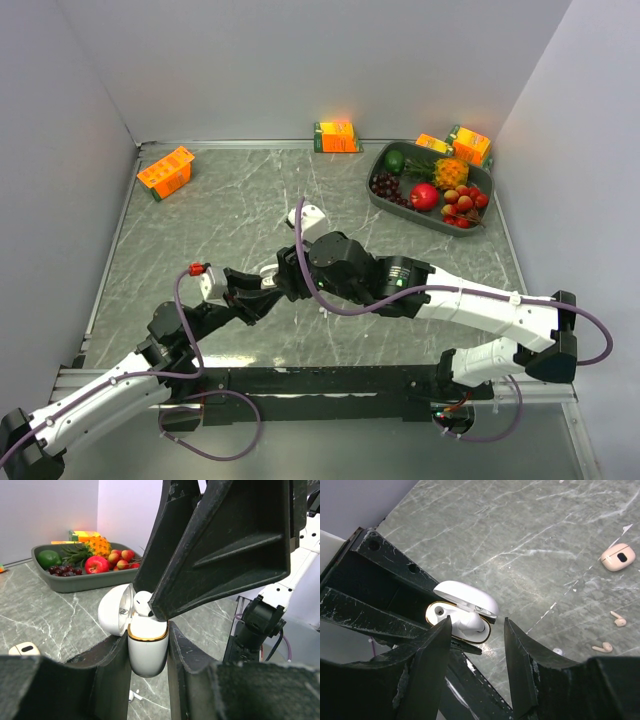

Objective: Insert the wireless bluetooth earbuds into the charging case
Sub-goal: Pick up the earbud from the charging case.

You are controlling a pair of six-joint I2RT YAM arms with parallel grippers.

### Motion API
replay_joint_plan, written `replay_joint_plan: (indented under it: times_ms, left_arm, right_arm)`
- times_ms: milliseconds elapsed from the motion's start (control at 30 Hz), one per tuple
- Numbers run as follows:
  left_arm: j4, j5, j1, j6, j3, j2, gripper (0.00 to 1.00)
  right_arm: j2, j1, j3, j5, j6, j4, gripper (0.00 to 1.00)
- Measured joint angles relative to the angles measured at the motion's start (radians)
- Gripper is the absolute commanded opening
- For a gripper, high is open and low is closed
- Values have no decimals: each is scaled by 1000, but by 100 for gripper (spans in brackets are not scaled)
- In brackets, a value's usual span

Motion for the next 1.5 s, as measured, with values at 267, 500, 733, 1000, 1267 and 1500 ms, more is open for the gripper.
replay_joint_plan:
  times_ms: [267,500,733,1000,1267,1500]
  left_arm:
    - [-2,0,0,0,0,0,1]
    - [-2,0,0,0,0,-6,1]
    - [-11,-25,1,0,0,-5,1]
    - [-24,-34,2,0,0,-5,1]
    - [-18,-10,1,0,0,-4,1]
    - [9,29,0,4,0,-5,1]
  right_arm:
    - [12,2,11,0,0,-2,50]
    - [19,1,19,2,0,-5,41]
    - [19,1,19,7,0,-18,28]
    - [19,3,20,1,3,-22,25]
    - [21,3,21,1,3,-24,47]
    - [26,3,41,4,3,-33,41]
